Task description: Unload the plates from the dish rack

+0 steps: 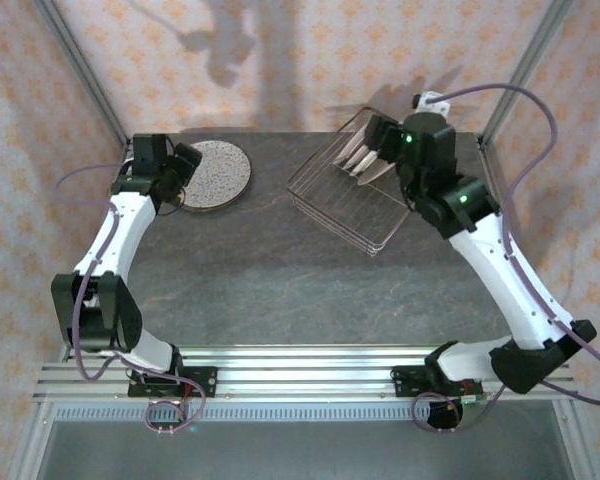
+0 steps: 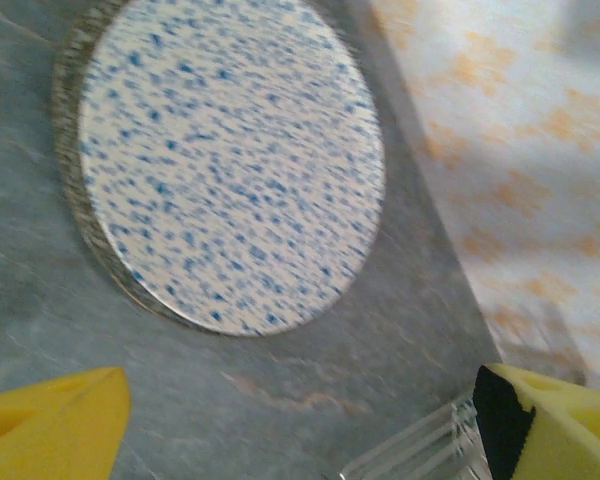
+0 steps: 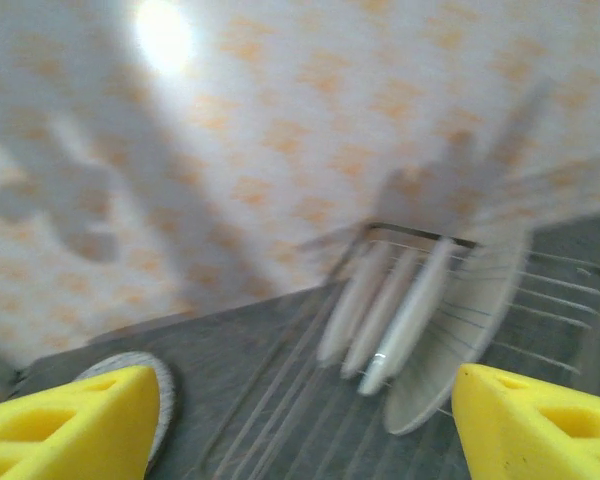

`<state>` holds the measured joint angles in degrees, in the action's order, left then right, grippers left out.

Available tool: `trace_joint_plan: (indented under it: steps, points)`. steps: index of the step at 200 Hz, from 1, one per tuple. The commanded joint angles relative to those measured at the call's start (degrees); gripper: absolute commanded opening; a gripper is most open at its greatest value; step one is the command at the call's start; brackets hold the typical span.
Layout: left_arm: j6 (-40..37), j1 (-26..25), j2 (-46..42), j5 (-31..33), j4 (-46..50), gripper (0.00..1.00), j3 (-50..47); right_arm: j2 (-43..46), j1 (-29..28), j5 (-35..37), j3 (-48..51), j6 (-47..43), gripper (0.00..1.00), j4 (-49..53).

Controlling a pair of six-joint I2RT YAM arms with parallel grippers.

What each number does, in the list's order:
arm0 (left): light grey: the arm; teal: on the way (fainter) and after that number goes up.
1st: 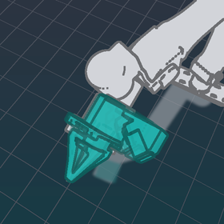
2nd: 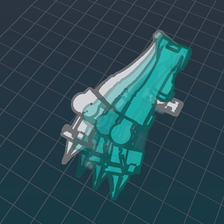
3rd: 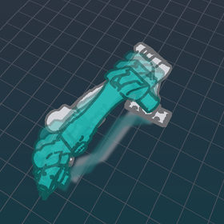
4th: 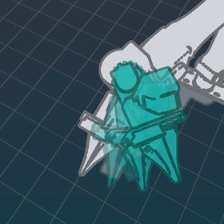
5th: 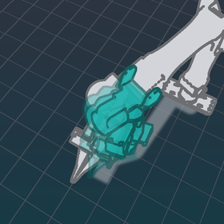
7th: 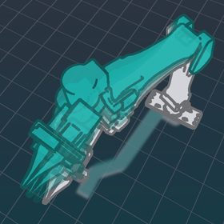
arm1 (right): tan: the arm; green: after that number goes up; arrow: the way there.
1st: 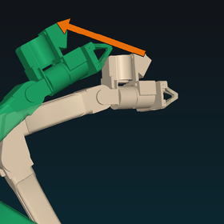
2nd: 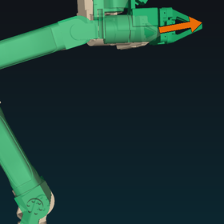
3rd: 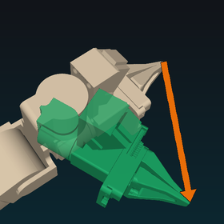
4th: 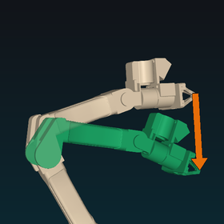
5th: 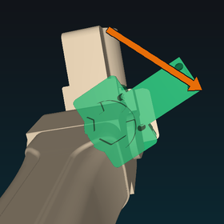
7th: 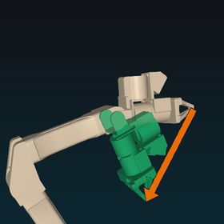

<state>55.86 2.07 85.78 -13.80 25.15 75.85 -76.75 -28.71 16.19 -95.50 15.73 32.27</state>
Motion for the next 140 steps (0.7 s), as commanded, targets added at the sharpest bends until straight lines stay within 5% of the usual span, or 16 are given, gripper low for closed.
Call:
trace_joint_plan:
  steps: [1,47,140]
  points:
    - [-1.03,-4.58,-3.82,4.45,2.1,0.89,3.38,-4.63,4.1,4.05,-6.32,8.17,0.76,14.4]
    - [-7.87,-19.34,-9.68,7.02,0.39,0.89,5.5,-15.6,13.59,-2.37,-18.47,14.49,0.76,26.48]
    - [-24.21,-44.03,-18.93,13.41,-10.94,0.92,2.02,-30.37,20.92,-13.81,-27.12,14.7,0.7,25.58]
